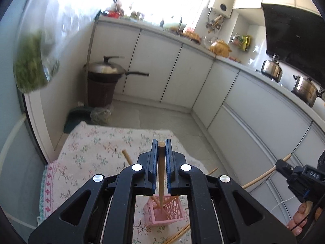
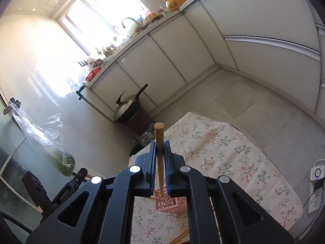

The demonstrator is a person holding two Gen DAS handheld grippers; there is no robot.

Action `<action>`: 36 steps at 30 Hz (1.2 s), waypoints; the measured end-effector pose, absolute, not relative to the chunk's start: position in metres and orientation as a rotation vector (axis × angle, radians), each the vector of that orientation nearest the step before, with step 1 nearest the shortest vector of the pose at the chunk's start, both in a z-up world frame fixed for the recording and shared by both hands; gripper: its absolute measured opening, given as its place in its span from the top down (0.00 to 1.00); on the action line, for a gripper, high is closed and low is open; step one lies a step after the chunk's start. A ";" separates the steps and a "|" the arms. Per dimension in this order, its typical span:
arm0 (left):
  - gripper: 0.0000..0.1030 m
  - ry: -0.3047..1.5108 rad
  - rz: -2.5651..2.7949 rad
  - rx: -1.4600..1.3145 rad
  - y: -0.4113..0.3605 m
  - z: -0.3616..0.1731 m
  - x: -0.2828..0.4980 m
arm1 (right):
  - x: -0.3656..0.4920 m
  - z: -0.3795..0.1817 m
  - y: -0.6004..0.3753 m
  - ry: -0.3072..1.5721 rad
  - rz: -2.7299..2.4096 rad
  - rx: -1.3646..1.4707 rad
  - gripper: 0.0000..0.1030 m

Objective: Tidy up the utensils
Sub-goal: 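Carry both held chopsticks upright above the pink basket, then open the left gripper over the basket while the right gripper releases its chopstick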

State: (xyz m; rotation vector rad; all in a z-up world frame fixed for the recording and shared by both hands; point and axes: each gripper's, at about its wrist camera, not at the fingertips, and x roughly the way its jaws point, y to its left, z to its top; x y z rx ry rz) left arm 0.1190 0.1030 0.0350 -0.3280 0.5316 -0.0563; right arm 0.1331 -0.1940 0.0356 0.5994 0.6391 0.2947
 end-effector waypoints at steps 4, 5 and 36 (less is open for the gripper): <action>0.78 0.573 -0.075 -0.381 0.110 0.028 0.119 | 0.138 0.032 -0.188 0.646 0.284 0.575 0.92; 0.73 0.556 -0.064 -0.391 0.113 0.031 0.115 | 0.139 0.031 -0.187 0.648 0.282 0.574 0.92; 0.49 0.521 -0.087 -0.289 0.073 0.046 0.101 | 0.146 0.004 -0.139 0.697 0.266 0.434 0.89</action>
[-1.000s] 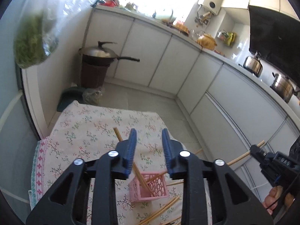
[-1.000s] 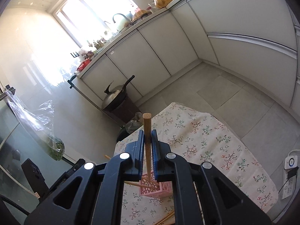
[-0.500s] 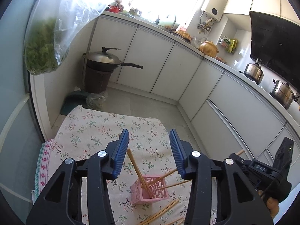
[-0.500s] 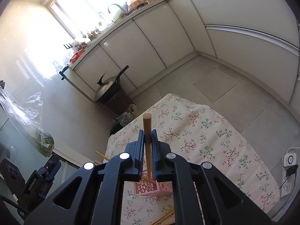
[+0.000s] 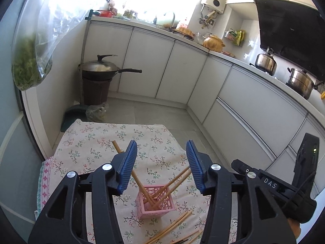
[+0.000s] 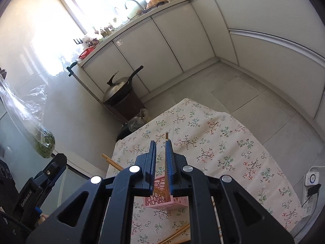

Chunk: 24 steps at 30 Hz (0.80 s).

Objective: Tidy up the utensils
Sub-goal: 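Open the left gripper over the basket while the right gripper releases its chopstick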

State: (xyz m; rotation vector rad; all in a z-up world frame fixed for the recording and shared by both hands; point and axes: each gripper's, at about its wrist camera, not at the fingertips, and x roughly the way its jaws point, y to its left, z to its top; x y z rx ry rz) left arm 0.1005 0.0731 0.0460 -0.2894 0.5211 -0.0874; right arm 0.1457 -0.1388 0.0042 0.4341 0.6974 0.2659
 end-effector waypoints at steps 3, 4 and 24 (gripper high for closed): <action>0.41 0.512 -0.082 -0.249 0.061 0.046 0.096 | 0.135 0.010 -0.137 0.675 0.260 0.387 0.86; 0.40 0.510 -0.081 -0.234 0.057 0.046 0.095 | 0.131 0.011 -0.136 0.665 0.258 0.375 0.82; 0.07 0.537 -0.055 -0.114 0.023 0.020 0.074 | 0.080 0.001 -0.186 0.604 0.063 0.339 0.09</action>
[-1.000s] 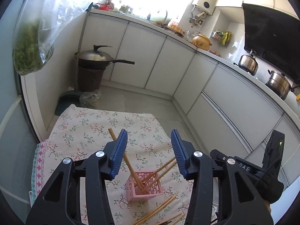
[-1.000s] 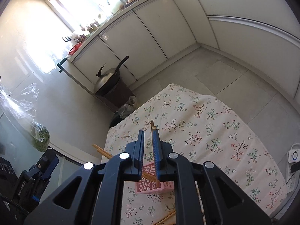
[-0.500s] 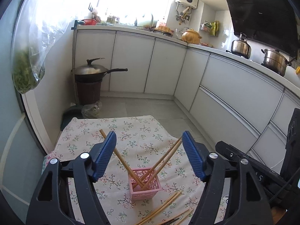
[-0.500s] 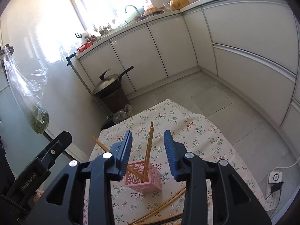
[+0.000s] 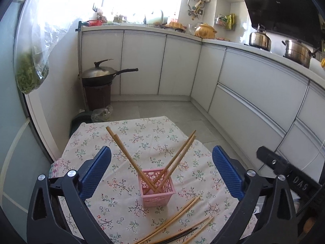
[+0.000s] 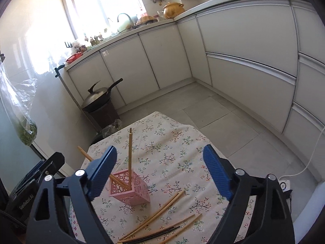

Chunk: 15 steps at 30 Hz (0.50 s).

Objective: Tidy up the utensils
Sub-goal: 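Move both grippers back down to the chopstick pile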

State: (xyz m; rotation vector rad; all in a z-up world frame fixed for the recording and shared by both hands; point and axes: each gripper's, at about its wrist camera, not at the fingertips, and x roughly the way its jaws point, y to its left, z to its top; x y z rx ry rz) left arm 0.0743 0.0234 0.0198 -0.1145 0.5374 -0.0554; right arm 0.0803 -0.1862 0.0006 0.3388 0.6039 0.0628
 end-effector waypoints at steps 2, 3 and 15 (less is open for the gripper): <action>0.07 0.556 -0.063 -0.095 0.020 0.014 0.074 | 0.079 -0.004 -0.193 0.619 0.050 0.346 0.07; 0.07 0.564 -0.065 -0.086 0.018 0.012 0.074 | 0.078 -0.008 -0.197 0.634 0.047 0.347 0.07; 0.07 0.773 -0.251 -0.035 -0.016 -0.026 0.089 | 0.042 -0.070 -0.260 0.844 -0.046 0.454 0.07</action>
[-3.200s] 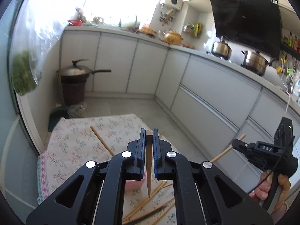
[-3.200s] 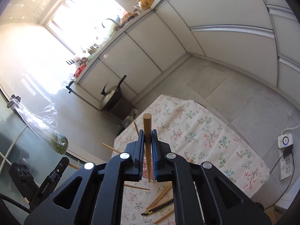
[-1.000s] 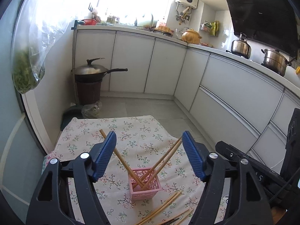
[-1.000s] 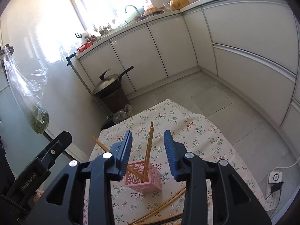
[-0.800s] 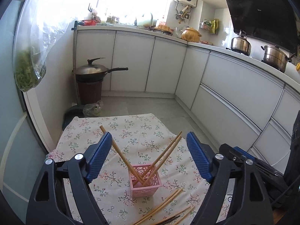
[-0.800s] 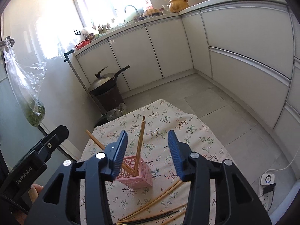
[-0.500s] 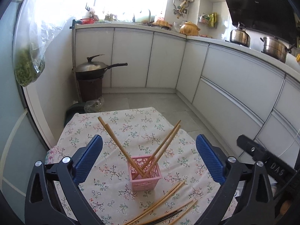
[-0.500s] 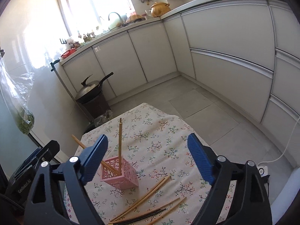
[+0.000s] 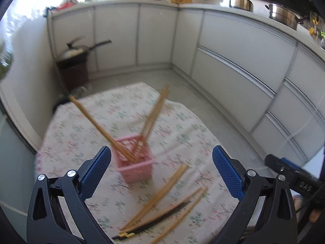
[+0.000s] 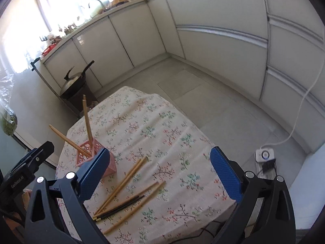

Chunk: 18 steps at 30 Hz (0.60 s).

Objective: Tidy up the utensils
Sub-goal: 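Move both grippers back down to the chopstick pile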

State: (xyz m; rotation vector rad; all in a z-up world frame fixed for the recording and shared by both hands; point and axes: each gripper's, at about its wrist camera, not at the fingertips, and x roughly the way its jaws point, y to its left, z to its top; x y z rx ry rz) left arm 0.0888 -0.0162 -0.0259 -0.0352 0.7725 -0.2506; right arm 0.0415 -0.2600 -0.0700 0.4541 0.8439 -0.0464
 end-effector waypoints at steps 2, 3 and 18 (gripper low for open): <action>0.07 0.822 -0.305 -0.038 -0.027 -0.034 0.094 | 0.036 -0.085 -0.276 0.899 -0.053 0.539 0.07; 0.07 0.841 -0.326 -0.033 -0.033 -0.038 0.096 | 0.033 -0.094 -0.286 0.926 -0.070 0.589 0.07; 0.08 1.258 -0.484 0.249 -0.138 -0.153 0.158 | 0.016 -0.136 -0.358 0.997 -0.158 0.879 0.07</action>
